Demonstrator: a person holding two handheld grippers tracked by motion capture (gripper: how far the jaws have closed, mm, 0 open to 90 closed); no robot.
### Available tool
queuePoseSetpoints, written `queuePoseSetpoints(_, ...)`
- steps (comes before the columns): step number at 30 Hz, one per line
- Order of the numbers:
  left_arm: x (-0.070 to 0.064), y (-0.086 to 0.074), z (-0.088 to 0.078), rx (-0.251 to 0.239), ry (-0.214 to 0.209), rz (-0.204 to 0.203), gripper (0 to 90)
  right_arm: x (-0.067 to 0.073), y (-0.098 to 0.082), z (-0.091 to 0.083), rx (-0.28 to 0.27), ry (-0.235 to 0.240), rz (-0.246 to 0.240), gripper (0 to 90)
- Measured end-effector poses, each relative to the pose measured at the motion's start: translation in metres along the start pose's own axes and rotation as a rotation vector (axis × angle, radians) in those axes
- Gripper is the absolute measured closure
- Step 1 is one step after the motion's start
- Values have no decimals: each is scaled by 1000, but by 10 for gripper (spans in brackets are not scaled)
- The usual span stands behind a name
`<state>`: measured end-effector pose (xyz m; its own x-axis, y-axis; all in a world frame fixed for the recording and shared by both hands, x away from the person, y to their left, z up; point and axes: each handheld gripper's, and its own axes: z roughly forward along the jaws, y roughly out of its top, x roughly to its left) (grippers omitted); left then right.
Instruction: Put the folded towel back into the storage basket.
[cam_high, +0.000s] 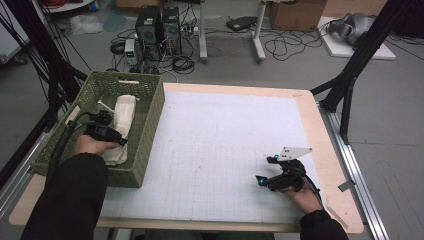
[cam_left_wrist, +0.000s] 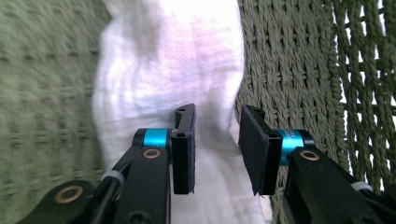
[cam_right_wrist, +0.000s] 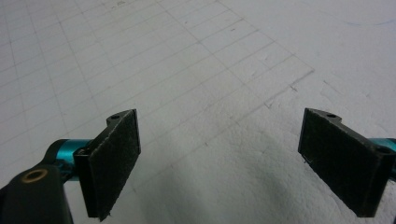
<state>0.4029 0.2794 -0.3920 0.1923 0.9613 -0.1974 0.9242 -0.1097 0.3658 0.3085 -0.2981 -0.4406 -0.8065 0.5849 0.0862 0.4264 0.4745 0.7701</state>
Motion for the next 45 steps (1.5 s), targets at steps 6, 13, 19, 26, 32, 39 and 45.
queuePoseSetpoints(6, 1, -2, -11, 122, -25, 76, 669, 1, 1, 1, 5, 0, -8, 122)
queuePoseSetpoints(13, -1, -4, 1, 163, -59, 80, 633, 0, 1, 2, 7, -2, -11, 122)
queuePoseSetpoints(19, -8, -6, 10, 162, -29, 72, 505, -1, 1, 2, 6, -1, -4, 122)
queuePoseSetpoints(26, -23, -7, 14, 167, 127, 164, 623, 1, 2, 1, 7, 1, -12, 122)
queuePoseSetpoints(32, -35, -7, 16, 202, 249, 284, 844, 2, 4, -1, -4, -2, -12, 122)
queuePoseSetpoints(39, -33, -6, 10, 257, 206, 333, 852, 0, 4, -1, -9, -5, -10, 122)
queuePoseSetpoints(45, -31, -5, 11, 285, 171, 352, 841, 0, 3, -2, -5, -1, -2, 122)
